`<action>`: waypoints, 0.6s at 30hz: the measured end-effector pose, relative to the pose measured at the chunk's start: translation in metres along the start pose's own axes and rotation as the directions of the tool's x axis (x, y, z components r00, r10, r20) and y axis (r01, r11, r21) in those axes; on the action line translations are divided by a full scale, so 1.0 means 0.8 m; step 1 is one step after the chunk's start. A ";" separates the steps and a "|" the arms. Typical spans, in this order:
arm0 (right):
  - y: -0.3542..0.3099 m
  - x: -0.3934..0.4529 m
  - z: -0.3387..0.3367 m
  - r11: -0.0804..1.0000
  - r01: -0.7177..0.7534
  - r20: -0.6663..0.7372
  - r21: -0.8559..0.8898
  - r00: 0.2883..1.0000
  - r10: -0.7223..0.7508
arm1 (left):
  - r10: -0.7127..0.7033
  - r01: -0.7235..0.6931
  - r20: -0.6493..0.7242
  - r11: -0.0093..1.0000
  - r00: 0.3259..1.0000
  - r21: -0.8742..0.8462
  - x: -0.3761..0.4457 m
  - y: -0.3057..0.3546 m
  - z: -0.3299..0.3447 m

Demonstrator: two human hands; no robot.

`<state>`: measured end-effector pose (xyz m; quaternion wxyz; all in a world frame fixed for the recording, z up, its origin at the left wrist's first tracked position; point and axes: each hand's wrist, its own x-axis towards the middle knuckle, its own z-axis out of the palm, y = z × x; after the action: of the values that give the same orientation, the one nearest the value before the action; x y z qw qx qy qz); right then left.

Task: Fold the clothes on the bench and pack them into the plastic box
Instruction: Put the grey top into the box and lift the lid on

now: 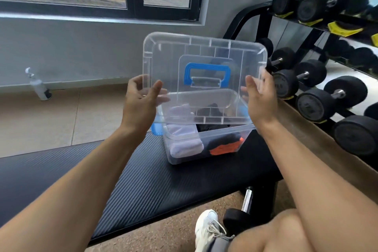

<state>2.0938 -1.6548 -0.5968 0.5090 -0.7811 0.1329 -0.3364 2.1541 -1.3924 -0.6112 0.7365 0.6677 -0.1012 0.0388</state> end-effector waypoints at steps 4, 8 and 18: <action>0.020 0.019 -0.006 0.978 -0.175 -0.110 -0.113 0.981 0.163 | -0.084 0.074 0.023 0.957 0.996 0.282 -0.012 -0.016 0.012; 0.039 0.030 -0.010 0.883 -0.271 -0.001 -0.382 0.956 0.293 | -0.194 0.177 -0.011 0.865 0.981 0.470 -0.016 -0.022 0.014; 0.064 0.038 -0.011 0.834 -0.306 -0.057 -0.460 0.947 0.316 | -0.420 0.370 0.061 0.851 0.905 0.373 -0.023 -0.046 0.017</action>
<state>2.1176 -1.7011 -0.6281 0.3572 -0.8512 0.3287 -0.1993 2.1419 -1.4086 -0.6493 0.5880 0.7961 -0.0042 -0.1430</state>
